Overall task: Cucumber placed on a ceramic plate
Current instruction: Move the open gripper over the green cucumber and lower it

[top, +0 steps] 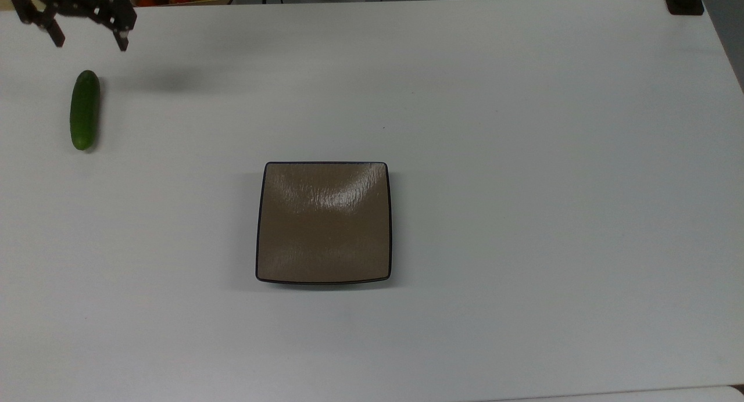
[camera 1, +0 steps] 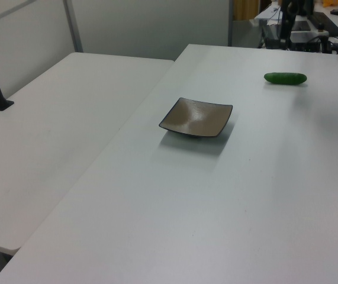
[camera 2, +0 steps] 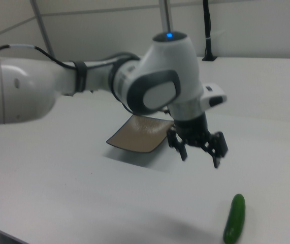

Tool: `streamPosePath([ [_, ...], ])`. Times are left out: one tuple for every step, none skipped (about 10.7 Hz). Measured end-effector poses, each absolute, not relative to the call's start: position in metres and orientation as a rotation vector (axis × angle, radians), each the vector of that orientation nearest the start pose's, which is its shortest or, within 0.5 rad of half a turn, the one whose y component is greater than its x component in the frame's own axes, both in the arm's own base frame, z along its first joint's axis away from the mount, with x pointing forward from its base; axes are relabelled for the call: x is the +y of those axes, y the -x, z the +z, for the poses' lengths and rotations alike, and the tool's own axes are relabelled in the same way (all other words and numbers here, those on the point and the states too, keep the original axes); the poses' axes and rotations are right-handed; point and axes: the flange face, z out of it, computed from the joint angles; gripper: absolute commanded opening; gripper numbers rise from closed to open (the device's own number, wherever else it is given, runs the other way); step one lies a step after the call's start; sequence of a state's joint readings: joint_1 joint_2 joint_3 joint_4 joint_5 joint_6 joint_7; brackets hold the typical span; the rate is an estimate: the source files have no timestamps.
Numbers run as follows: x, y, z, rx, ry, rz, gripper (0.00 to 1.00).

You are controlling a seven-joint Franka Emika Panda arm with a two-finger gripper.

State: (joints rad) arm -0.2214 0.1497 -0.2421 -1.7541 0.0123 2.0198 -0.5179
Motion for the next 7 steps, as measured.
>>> streamPosePath([
  [-0.278, -0.558, 0.472, -0.078, 3.228, -0.14, 1.0],
  [-0.286, -0.56, 0.452, -0.073, 3.242, -0.111, 1.0],
  [-0.293, -0.562, 0.436, -0.065, 3.252, -0.099, 1.0],
  [-0.3, -0.564, 0.419, -0.056, 3.26, -0.093, 1.0],
  [-0.305, -0.566, 0.404, -0.053, 3.271, -0.103, 1.0],
  [-0.308, -0.569, 0.387, -0.067, 3.291, -0.115, 1.0],
  [-0.31, -0.569, 0.371, -0.081, 3.305, -0.109, 1.0],
])
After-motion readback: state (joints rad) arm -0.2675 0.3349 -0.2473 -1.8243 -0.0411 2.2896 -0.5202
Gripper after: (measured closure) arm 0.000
